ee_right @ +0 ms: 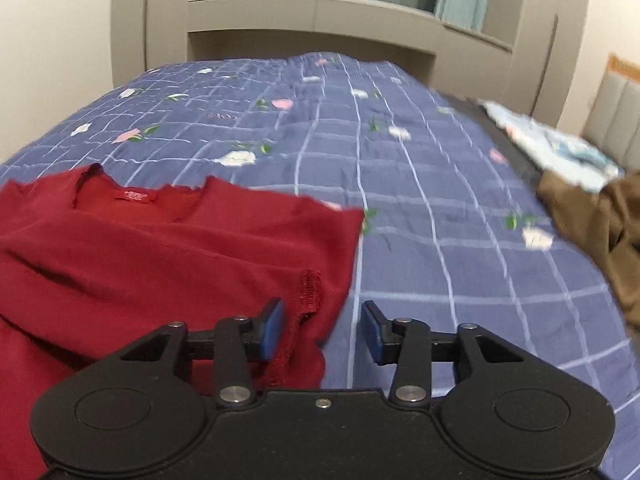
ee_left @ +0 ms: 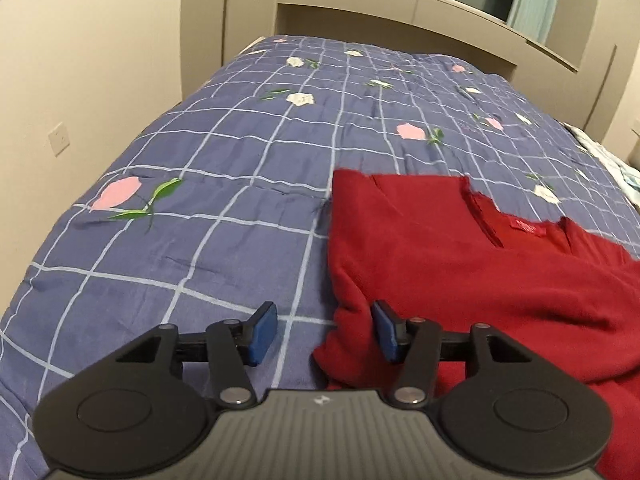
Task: Fold small clothes
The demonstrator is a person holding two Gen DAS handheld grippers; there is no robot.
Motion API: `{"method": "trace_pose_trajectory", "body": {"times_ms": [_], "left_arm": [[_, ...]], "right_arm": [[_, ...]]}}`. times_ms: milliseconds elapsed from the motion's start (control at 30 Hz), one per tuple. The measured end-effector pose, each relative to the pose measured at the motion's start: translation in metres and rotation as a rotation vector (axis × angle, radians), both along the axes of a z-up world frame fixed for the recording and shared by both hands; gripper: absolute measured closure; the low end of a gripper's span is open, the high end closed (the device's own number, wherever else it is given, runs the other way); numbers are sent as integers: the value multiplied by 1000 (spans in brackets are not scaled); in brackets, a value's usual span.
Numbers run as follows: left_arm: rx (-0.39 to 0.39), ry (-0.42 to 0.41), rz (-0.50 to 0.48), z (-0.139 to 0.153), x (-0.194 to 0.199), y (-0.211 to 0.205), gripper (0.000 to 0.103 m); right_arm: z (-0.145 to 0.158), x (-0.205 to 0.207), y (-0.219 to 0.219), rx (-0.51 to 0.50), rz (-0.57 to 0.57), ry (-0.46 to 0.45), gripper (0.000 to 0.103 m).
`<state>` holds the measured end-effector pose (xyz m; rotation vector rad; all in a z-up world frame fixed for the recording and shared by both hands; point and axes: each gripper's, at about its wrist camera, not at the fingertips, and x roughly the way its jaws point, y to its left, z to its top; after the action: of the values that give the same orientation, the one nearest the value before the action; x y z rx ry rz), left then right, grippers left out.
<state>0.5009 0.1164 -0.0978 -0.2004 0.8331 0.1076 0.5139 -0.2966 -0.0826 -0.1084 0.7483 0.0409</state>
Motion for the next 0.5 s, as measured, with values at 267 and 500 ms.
{"method": "trace_pose_trajectory", "body": {"times_ms": [267,500], "left_arm": [[-65,-61,-32,9,-7,6,89],[-165,-18,-18,3,2,19,71]], "right_arm": [[16,-26,-3,39,28,-46,49],[11,-32,5,53,42,-47,49]]}}
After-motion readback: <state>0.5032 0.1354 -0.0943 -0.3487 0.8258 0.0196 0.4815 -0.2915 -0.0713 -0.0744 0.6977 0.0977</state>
